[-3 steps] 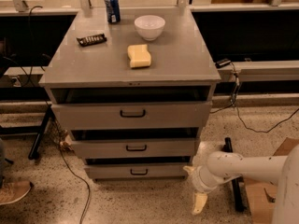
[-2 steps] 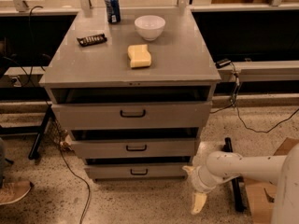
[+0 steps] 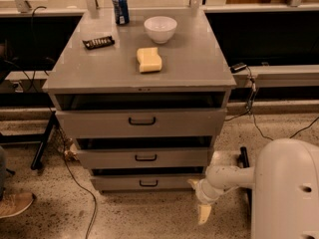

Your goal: Open bottom drawer

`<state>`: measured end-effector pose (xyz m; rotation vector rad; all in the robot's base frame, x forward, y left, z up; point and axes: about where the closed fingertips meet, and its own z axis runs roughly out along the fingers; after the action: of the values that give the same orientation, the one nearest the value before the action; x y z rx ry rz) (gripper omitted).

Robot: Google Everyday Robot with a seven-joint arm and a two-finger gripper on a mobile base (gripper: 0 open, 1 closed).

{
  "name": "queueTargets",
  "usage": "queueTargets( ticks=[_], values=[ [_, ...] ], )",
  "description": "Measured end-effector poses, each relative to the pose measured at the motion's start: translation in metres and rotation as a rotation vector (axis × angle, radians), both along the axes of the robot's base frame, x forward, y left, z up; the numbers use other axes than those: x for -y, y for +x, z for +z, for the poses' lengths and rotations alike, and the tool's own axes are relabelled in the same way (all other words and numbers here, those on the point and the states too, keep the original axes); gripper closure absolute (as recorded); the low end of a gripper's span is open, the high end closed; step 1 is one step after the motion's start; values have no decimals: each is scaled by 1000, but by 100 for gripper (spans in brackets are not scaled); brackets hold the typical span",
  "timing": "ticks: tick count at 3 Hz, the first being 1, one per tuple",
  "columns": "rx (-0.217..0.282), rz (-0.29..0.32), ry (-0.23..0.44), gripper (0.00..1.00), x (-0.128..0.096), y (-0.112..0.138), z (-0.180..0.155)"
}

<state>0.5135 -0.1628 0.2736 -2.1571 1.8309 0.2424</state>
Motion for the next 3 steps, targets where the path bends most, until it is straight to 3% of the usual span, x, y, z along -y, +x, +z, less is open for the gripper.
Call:
queueTargets(
  ticks=[2,3],
  values=[
    [116,12,52,0,-11,47,-56],
    [117,11,52,0,-11,47,-56]
  ],
)
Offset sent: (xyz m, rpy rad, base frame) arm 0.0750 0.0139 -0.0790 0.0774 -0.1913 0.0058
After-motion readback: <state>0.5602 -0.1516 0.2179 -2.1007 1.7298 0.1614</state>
